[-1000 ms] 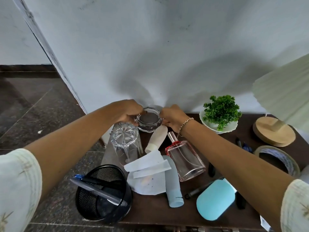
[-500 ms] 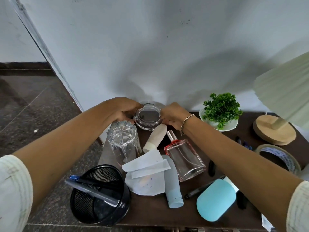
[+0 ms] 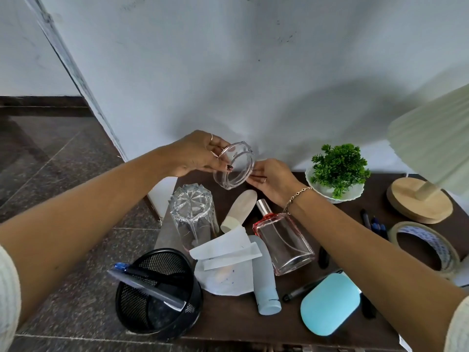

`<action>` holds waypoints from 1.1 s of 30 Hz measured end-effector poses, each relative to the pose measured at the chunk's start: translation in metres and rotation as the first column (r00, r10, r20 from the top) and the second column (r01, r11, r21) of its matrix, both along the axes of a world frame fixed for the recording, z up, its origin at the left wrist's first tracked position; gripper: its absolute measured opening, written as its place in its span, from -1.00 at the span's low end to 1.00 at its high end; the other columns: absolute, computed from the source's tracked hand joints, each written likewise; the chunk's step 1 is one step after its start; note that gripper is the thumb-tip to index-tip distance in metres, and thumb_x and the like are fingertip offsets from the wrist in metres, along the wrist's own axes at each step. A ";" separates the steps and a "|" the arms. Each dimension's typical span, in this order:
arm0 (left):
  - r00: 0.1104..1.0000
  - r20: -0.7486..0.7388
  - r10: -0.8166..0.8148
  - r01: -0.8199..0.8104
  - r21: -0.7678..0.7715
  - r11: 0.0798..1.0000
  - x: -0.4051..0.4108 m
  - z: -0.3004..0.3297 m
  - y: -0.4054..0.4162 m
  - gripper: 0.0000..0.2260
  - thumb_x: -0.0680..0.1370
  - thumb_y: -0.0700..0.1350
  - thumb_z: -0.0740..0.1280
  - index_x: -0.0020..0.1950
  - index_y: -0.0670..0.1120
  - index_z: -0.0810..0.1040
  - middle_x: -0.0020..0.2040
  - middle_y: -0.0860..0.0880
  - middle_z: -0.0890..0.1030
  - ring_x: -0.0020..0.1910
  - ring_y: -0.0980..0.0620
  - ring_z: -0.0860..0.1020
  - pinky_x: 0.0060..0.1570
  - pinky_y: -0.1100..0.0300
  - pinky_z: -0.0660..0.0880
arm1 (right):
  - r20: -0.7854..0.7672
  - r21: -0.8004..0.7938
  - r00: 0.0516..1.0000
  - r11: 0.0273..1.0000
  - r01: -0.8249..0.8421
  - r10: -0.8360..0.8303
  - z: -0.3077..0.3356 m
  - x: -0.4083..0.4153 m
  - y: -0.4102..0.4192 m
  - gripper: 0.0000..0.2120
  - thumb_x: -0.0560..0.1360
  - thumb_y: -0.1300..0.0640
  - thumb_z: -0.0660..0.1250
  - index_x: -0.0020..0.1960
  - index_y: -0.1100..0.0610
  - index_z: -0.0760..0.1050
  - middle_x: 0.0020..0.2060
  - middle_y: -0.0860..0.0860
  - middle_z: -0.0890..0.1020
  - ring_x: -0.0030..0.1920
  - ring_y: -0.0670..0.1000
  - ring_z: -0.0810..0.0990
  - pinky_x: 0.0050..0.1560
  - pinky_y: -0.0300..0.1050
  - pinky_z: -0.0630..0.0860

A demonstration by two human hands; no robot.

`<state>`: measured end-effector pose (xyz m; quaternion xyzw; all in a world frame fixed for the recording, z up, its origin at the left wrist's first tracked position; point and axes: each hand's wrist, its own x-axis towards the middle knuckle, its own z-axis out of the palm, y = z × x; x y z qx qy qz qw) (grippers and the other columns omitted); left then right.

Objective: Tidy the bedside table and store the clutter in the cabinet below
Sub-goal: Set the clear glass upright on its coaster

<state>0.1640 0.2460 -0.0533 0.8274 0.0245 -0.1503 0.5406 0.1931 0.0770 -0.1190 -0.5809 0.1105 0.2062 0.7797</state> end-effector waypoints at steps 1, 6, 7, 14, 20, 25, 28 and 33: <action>0.997 0.061 -0.045 0.042 0.062 0.997 -0.001 0.003 0.002 -0.63 0.35 -0.46 0.43 0.05 -0.11 0.57 -0.14 -0.04 0.62 -0.20 0.10 0.61 -0.14 0.27 0.59 | -0.009 0.027 1.000 1.000 -0.002 0.002 0.003 0.000 0.001 -0.83 0.54 0.34 0.07 -0.11 0.28 0.43 -0.17 0.18 0.55 -0.07 0.10 0.54 0.05 -0.06 0.56; 0.881 0.256 -0.398 0.147 0.651 0.744 -0.010 0.004 0.015 -0.73 0.31 -0.33 0.52 -0.05 -0.11 0.65 -0.15 -0.01 0.66 -0.19 0.10 0.58 -0.10 0.32 0.48 | -0.017 0.028 0.995 0.995 -0.098 0.099 0.014 0.006 0.005 -0.74 0.56 0.10 0.26 0.11 0.29 0.43 -0.13 0.18 0.57 -0.12 0.11 0.57 0.05 -0.01 0.55; 0.860 0.248 -0.447 0.164 0.694 0.701 -0.013 0.001 0.017 -0.75 0.32 -0.35 0.50 -0.05 -0.14 0.65 -0.15 -0.02 0.66 -0.21 0.12 0.56 -0.12 0.37 0.46 | 0.001 -0.006 0.992 0.992 -0.125 0.125 0.015 0.005 0.008 -0.77 0.52 0.18 0.30 0.11 0.29 0.43 -0.17 0.17 0.56 -0.19 0.09 0.57 -0.01 -0.03 0.56; 0.994 -0.104 -0.023 0.080 0.580 0.811 -0.002 -0.029 0.029 -0.84 0.34 -0.15 0.45 -0.43 -0.01 0.58 -0.41 0.07 0.54 -0.47 0.15 0.45 -0.39 0.31 0.39 | 0.076 -0.237 0.983 0.960 -0.147 0.169 0.010 -0.002 0.026 -0.79 0.37 0.56 0.27 -0.19 0.27 0.43 -0.25 0.17 0.49 -0.20 0.07 0.54 0.00 -0.01 0.56; 0.983 -0.101 0.151 -0.064 0.587 0.807 0.003 -0.038 0.016 -0.80 0.43 -0.25 0.37 -0.39 -0.13 0.48 -0.41 -0.04 0.39 -0.47 0.04 0.30 -0.52 0.27 0.27 | 0.111 -0.414 0.971 0.898 -0.147 0.211 -0.002 0.003 0.032 -0.79 0.32 0.53 0.34 -0.25 0.24 0.48 -0.17 0.20 0.52 -0.11 0.12 0.56 0.16 0.17 0.54; 0.996 -0.079 -0.045 0.086 0.656 0.750 0.002 -0.042 0.015 -0.87 0.53 -0.19 0.32 -0.23 -0.09 0.53 -0.31 -0.02 0.47 -0.35 0.11 0.43 -0.37 0.31 0.38 | 0.176 -0.595 0.952 0.797 -0.101 0.252 -0.006 0.006 0.027 -0.72 0.28 0.43 0.44 -0.02 0.32 0.59 -0.16 0.16 0.60 -0.09 0.11 0.61 0.13 0.04 0.57; 0.977 -0.087 -0.197 0.204 0.662 0.721 -0.001 -0.041 0.020 -0.80 0.55 -0.11 0.31 0.09 -0.13 0.65 0.05 -0.11 0.65 0.04 -0.08 0.58 0.08 0.14 0.46 | 0.190 -0.656 0.939 0.749 -0.095 0.286 -0.006 0.006 0.024 -0.69 0.27 0.42 0.46 0.01 0.29 0.60 -0.15 0.12 0.60 -0.09 0.08 0.58 0.11 0.01 0.57; 0.954 -0.103 -0.283 0.270 0.704 0.656 -0.011 -0.045 0.027 -0.77 0.55 -0.08 0.29 0.13 -0.12 0.64 0.14 -0.07 0.63 0.16 -0.08 0.55 0.21 0.05 0.42 | 0.233 -0.708 0.909 0.701 -0.086 0.346 -0.007 0.005 0.021 -0.69 0.28 0.39 0.46 0.02 0.27 0.61 -0.10 0.15 0.65 0.01 0.14 0.62 0.14 0.05 0.56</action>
